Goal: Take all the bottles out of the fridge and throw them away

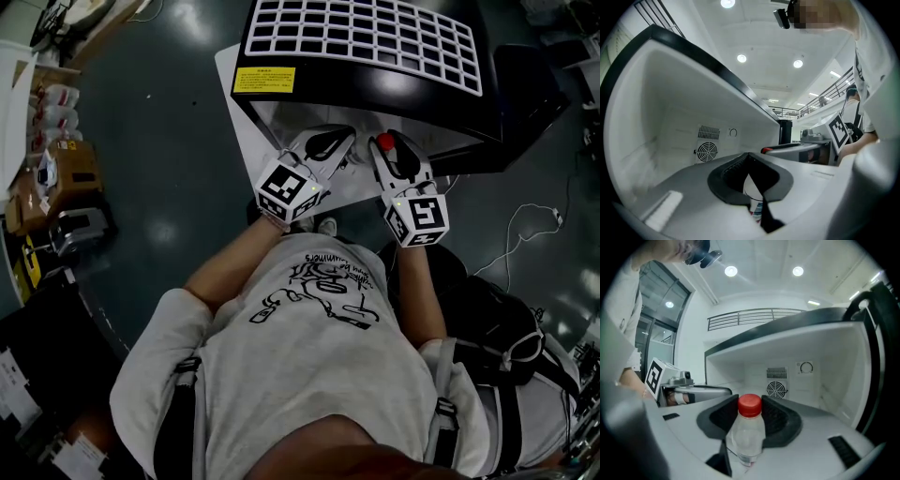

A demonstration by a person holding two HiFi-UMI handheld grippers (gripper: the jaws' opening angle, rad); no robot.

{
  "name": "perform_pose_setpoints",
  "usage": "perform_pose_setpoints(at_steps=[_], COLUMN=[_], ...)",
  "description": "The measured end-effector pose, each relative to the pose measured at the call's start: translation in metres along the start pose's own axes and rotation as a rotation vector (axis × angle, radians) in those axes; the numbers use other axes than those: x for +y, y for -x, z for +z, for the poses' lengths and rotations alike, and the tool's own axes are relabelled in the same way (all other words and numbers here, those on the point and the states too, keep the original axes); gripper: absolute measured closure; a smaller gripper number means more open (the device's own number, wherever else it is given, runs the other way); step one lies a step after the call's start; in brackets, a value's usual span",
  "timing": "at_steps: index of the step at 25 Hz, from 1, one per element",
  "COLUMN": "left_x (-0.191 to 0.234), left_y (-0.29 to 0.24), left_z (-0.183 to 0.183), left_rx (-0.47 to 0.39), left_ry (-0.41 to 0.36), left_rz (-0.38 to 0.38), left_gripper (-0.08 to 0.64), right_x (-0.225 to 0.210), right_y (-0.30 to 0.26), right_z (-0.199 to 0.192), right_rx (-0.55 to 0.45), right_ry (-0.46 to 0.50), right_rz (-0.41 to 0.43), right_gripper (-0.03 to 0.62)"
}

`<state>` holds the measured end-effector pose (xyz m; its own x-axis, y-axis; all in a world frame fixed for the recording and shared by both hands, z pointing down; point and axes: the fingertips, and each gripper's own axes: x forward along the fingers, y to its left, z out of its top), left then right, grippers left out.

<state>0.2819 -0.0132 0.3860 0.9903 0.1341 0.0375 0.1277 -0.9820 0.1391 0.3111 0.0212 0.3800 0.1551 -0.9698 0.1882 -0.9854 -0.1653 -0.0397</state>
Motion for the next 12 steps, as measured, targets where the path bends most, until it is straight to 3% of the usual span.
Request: perform_pose_setpoints(at_steps=[12], left_x=[-0.035], left_y=[0.017], left_z=[0.032], left_rx=[-0.021], left_ry=[-0.024], left_rz=[-0.046], left_gripper=[0.554], right_x=[0.026], right_y=[0.035], right_z=[0.039], right_rx=[-0.011], right_ry=[0.057], right_rz=[0.052], right_gripper=[0.436])
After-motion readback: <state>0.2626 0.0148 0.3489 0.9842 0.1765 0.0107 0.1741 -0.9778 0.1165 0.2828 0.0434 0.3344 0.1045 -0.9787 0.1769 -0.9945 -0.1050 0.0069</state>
